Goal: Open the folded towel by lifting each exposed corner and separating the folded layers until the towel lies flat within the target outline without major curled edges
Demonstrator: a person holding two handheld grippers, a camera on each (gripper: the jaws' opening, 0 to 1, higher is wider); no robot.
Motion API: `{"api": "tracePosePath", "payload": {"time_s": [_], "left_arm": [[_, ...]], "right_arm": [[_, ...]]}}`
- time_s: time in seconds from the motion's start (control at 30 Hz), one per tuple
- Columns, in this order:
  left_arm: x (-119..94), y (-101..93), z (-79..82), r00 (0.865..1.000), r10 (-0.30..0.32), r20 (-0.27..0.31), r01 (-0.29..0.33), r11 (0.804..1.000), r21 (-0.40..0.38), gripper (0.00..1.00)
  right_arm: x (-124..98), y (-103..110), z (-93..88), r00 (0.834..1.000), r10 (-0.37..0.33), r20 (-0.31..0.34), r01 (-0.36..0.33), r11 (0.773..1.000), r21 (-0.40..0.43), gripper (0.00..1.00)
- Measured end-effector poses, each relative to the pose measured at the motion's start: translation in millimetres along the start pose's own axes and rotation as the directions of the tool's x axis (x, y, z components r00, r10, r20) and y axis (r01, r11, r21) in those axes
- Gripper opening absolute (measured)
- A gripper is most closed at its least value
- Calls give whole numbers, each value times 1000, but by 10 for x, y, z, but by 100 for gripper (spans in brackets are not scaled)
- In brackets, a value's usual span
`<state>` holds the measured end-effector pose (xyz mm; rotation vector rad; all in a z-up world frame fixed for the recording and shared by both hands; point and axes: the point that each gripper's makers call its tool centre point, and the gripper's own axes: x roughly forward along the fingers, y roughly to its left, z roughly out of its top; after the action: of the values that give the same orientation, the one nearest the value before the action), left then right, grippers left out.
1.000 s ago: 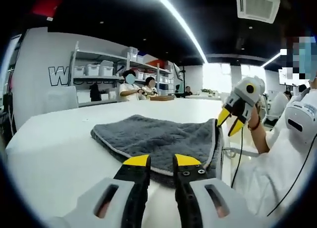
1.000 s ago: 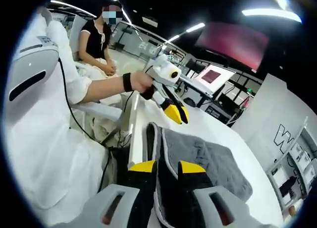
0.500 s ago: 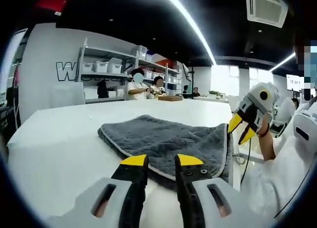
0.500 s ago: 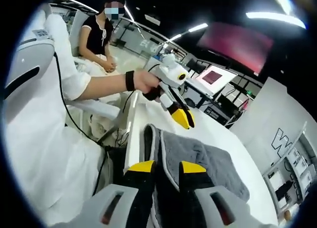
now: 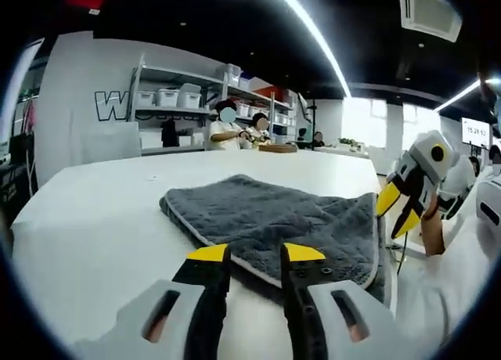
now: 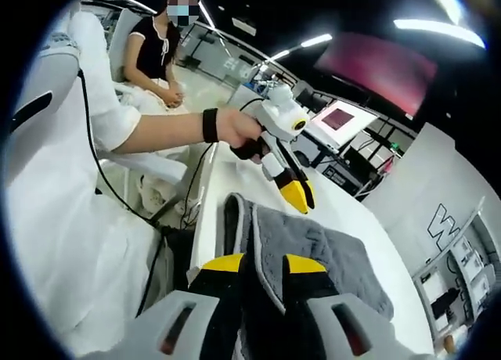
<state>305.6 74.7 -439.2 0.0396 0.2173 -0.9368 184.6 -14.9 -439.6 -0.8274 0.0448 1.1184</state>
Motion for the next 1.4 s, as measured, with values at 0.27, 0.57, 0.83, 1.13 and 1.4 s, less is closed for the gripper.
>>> {"api": "tracePosePath", "payload": {"time_s": [0.27, 0.57, 0.83, 1.13, 1.4], "left_arm": [[13, 21, 17, 1000, 7, -4, -7, 1000, 9, 26], [77, 29, 44, 1000, 8, 2, -8, 1000, -10, 28], [105, 64, 32, 1000, 18, 0, -18, 999, -30, 28], [154, 89, 38, 1000, 29, -2, -29, 999, -38, 30], [175, 139, 84, 999, 45, 11, -45, 998, -47, 31]], "right_arm": [[95, 20, -2, 1000, 14, 1, -14, 1000, 9, 12], [194, 3, -9, 1000, 12, -1, -12, 1000, 19, 12], [274, 5, -7, 1000, 11, -8, -11, 1000, 22, 12], [332, -67, 34, 999, -18, -26, 18, 1000, 1, 12], [366, -115, 119, 999, -35, -4, 35, 999, 21, 11]]}}
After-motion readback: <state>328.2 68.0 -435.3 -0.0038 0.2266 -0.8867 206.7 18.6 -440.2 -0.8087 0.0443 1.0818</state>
